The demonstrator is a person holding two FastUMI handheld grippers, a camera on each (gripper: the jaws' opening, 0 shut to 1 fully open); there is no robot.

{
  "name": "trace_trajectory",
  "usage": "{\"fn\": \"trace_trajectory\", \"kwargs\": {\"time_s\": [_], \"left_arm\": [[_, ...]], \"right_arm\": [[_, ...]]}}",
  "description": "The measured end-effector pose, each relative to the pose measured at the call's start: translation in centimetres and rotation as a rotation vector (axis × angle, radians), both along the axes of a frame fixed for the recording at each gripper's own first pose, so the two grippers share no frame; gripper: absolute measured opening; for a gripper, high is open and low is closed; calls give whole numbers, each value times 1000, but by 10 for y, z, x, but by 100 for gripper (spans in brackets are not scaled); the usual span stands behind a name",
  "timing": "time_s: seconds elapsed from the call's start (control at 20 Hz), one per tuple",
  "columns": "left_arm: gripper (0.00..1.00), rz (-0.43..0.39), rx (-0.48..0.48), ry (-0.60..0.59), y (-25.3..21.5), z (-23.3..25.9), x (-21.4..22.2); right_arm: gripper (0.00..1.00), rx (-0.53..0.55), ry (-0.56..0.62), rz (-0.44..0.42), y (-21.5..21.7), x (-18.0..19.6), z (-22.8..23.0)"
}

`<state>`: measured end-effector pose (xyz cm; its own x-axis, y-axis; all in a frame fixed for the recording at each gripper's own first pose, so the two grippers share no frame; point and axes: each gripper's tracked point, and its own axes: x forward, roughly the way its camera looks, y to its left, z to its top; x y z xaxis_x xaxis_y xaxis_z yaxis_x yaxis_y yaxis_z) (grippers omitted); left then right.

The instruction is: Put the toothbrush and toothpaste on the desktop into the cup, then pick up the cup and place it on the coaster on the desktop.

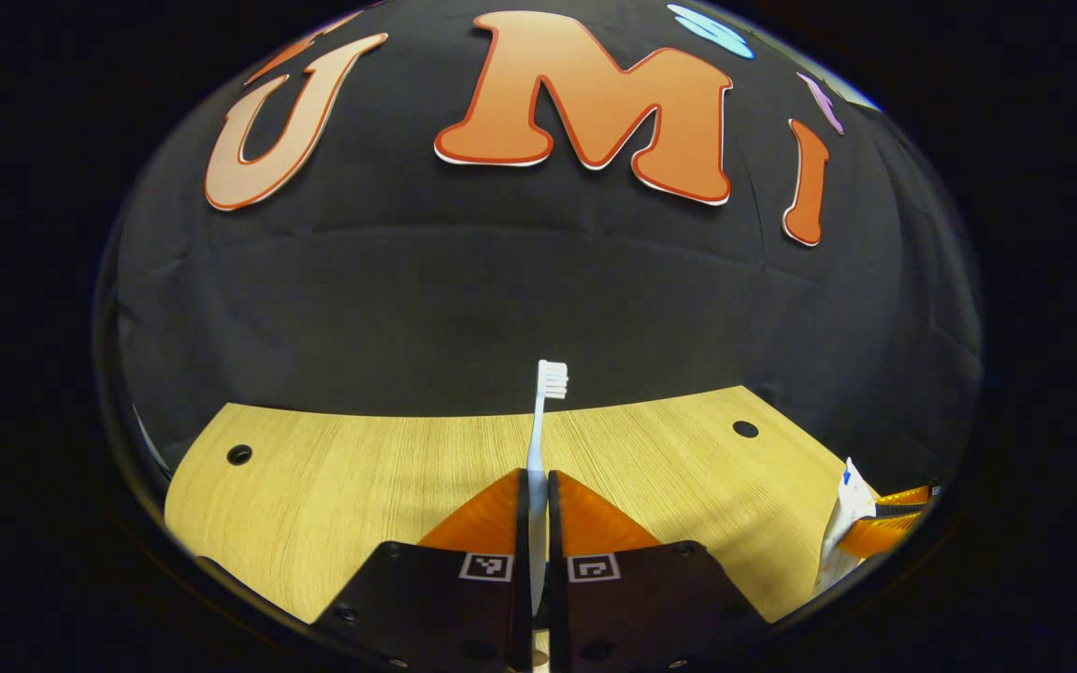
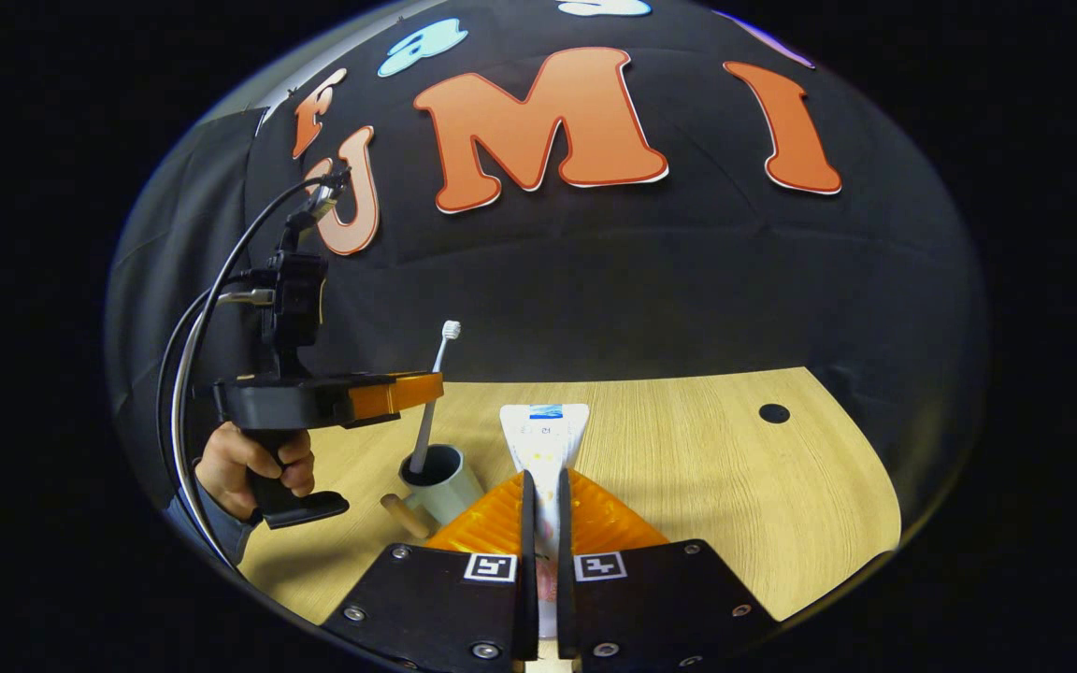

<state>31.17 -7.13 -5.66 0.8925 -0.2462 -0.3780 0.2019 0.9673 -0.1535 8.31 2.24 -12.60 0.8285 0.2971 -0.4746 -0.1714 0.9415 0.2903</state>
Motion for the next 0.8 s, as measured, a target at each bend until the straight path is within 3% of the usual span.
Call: {"fn": "trace_trajectory", "kwargs": {"time_s": [0.3,0.5,0.55,0.6,0.65,0.8], "left_arm": [[10,-26,17,38,1,-23,-11],[34,-27,59,61,9,-31,-26],[49,-27,68,59,11,-30,-31],[55,-26,77,48,14,-27,-34],[68,-29,82,36,16,-24,-38],[86,-29,74,5,23,-14,-49]], "right_arm": [[8,1,-9,-4,2,4,1],[8,2,-14,1,8,4,3],[8,2,-16,3,10,5,5],[8,3,-22,0,10,5,6],[8,3,-30,0,11,7,9],[8,9,-64,-4,16,13,18]]}}
